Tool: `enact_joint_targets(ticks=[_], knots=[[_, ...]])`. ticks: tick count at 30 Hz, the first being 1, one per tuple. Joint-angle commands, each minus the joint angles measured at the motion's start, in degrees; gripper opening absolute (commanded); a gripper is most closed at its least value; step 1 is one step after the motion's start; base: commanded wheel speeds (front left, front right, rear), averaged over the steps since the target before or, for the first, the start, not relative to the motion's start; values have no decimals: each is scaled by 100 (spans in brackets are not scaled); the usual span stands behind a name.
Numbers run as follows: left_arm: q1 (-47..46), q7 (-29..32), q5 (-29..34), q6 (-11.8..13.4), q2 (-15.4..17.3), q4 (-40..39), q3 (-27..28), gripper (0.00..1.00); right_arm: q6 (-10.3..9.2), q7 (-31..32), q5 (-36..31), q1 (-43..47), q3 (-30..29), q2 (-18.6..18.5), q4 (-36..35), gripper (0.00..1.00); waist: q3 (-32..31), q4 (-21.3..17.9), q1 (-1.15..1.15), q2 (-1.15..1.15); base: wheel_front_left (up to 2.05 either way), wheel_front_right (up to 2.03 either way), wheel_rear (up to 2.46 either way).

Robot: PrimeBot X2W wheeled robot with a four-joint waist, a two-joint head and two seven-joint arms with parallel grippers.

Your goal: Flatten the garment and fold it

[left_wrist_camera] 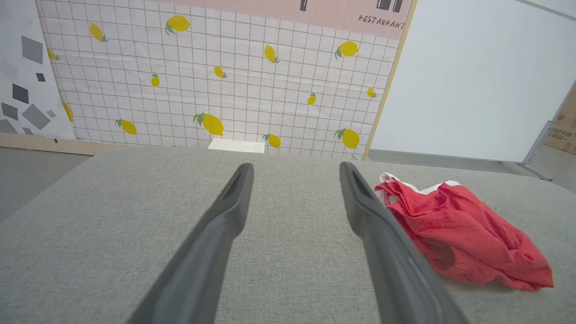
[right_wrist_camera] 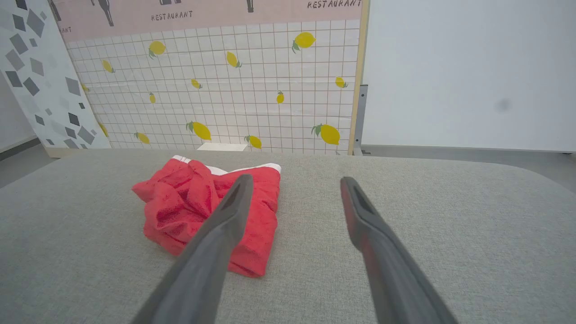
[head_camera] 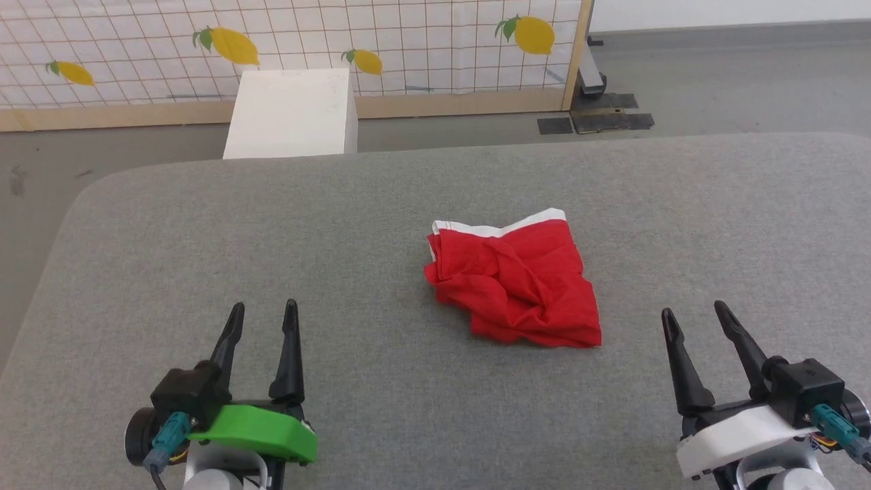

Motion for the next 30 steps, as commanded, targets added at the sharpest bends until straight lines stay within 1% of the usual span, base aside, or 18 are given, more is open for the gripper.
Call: enact_joint_targets(ticks=[1, 15, 19, 21, 23, 25, 26, 28, 29, 30], knots=[[72, -22, 25, -9, -9, -14, 2, 100, -8, -17, 12, 55, -17, 23, -3, 100, 26, -2, 0, 0, 0, 0, 0], [-2, -22, -1, 4, -9, 12, -25, 100, -8, 37, -72, 35, -122, 101, -60, 100, 71, 33, 0, 0, 0, 0, 0], [4, -22, -15, 13, -9, 8, -30, 100, -8, 112, 41, 25, -111, 128, -51, 100, 65, 48, 0, 0, 0, 0, 0], [4, -22, -23, 17, -9, 4, -30, 100, -8, 263, 519, -22, -122, 213, -12, 100, 72, 48, 0, 0, 0, 0, 0], [0, -22, -31, 23, -9, -8, -26, 100, -8, 602, 1372, -148, -181, 306, 52, 100, 103, 42, 0, 0, 0, 0, 0], [-16, -22, -31, 28, -9, -29, -22, 100, -8, 1152, 2352, -349, -406, 372, 176, 100, 156, 40, 0, 0, 0, 0, 0], [-35, -22, -29, 27, -9, -44, -22, 100, -8, 1513, 2946, -513, -536, 395, 255, 100, 197, 49, 0, 0, 0, 0, 0], [-88, -22, -25, 21, -9, -71, -27, 100, -8, 2264, 3874, -854, -844, 417, 535, 100, 295, 78, 0, 0, 0, 0, 0], [-117, -22, -26, 17, -9, -78, -32, 100, -8, 2524, 4113, -1031, -957, 421, 652, 100, 341, 97, 0, 0, 0, 0, 0], [-150, -22, -26, 11, -9, -87, -40, 100, -8, 2850, 4458, -1254, -1144, 424, 917, 100, 394, 124, 0, 0, 0, 0, 0]])
